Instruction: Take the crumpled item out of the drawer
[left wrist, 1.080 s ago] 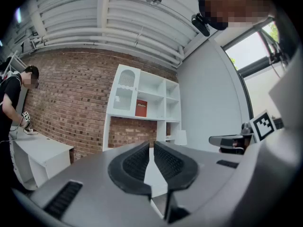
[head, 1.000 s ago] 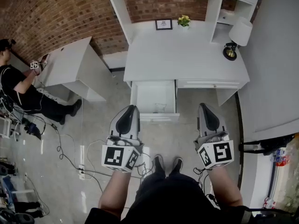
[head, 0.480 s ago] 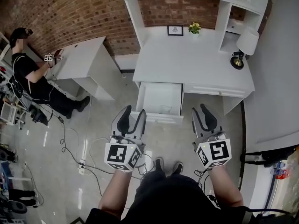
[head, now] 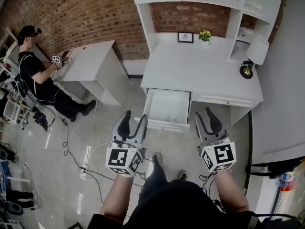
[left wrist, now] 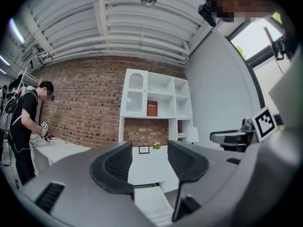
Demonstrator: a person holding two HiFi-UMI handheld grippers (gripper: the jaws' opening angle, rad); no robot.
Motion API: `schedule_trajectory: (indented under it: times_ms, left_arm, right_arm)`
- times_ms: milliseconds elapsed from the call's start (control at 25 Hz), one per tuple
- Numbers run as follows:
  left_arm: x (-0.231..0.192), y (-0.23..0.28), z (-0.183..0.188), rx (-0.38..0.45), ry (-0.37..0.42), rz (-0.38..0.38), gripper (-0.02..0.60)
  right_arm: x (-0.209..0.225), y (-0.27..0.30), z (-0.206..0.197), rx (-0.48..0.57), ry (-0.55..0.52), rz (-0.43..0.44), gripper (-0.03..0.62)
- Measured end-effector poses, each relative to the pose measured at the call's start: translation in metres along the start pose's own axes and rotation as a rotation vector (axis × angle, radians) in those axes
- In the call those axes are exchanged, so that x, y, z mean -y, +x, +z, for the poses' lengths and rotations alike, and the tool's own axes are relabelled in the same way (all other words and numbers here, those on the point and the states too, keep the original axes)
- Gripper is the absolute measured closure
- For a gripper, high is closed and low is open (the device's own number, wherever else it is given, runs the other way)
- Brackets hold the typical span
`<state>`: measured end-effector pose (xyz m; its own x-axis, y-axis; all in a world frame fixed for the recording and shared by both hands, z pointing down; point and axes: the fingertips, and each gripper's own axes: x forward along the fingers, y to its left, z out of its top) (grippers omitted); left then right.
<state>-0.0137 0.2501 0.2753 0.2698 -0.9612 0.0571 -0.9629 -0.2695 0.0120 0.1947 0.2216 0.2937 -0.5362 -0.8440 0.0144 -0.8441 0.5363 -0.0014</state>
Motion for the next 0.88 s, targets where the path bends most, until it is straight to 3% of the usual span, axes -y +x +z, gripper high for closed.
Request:
schedule_trajectory:
  times_ms: [240, 520, 880]
  left_arm:
    - [-0.023, 0.032, -0.005, -0.011, -0.015, -0.035, 0.368]
    - [-0.09, 0.072, -0.02, -0.038, -0.046, -0.072, 0.368]
    - [-0.15, 0.126, -0.035, -0.076, -0.082, -0.184, 0.368]
  right_arm:
    - [0.003, 0.034, -0.011, -0.042, -0.006, -0.028, 0.45]
    - [-0.012, 0.096, -0.022, -0.082, -0.007, -0.081, 0.448]
    - [-0.021, 0.158, -0.027, -0.142, -0.011, -0.193, 0.448]
